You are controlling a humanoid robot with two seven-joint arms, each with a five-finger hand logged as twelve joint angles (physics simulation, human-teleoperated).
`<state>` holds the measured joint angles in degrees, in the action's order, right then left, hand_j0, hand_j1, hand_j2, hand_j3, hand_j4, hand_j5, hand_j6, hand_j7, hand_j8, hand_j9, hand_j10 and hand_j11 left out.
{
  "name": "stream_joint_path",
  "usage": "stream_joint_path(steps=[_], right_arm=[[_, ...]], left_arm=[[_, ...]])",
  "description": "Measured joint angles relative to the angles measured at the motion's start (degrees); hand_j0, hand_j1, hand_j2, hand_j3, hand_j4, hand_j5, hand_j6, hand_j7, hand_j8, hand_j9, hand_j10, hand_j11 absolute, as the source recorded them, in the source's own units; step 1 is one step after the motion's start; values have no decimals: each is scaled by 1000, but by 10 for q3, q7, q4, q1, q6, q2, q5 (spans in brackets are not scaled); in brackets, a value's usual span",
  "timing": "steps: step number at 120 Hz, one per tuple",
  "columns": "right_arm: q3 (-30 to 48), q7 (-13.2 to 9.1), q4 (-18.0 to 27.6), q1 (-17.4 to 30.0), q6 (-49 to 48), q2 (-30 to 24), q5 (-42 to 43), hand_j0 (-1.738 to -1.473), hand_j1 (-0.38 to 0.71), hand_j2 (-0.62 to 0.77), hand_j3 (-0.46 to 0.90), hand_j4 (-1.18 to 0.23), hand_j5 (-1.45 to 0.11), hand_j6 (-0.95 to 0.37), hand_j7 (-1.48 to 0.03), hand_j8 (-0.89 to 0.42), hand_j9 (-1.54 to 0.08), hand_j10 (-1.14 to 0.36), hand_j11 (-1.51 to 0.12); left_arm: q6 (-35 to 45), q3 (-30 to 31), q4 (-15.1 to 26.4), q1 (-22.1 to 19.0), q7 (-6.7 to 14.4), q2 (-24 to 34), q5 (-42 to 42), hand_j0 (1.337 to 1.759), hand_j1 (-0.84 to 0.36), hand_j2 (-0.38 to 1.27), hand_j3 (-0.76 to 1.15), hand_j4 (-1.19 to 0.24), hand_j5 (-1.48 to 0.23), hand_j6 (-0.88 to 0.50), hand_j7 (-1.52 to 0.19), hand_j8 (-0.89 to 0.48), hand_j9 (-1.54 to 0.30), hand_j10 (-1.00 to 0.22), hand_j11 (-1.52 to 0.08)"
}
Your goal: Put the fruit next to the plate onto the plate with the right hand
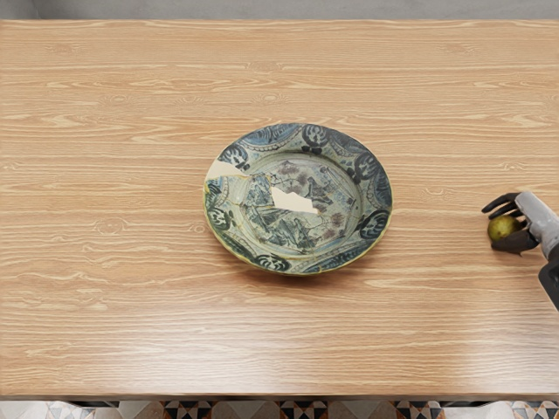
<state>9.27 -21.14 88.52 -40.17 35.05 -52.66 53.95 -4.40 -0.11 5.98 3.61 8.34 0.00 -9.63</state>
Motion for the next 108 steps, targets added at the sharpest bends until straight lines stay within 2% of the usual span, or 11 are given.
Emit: stream_joint_path(steps=[13,37,42,73,108], right_arm=[[0,3,0,1,0,0,1,-1653,275,94,-3,-638,-767,-519,-796,-401,-794,-505,-809],[0,9,0,2,0,0,-3,-1669,314,157,2,-705,-887,-452,-900,-335,-902,-447,-918],[0,10,0,2,0,0,-3,-1658,319,171,4,-712,-905,-450,-913,-329,-919,-446,-933],[6,12,3,-6,-1,-3,-11,-1647,315,159,-1,-730,-962,-436,-953,-307,-969,-436,-980],[10,11,6,-66,-1,-7,-56,-1643,313,146,-1,-734,-982,-434,-965,-301,-984,-437,-989]], left_arm=[[0,0,0,0,0,0,0,1658,325,4,0,-21,-27,-21,-27,-21,-26,-21,-26],[0,0,0,0,0,0,0,1658,325,4,0,-21,-27,-21,-26,-21,-26,-21,-26],[0,0,0,0,0,0,0,1658,325,4,0,-21,-27,-21,-26,-21,-26,-21,-26],[0,0,0,0,0,0,0,1658,325,4,0,-21,-26,-21,-26,-21,-26,-21,-26],[0,0,0,0,0,0,0,1658,325,4,0,-21,-26,-21,-26,-21,-26,-21,-26]])
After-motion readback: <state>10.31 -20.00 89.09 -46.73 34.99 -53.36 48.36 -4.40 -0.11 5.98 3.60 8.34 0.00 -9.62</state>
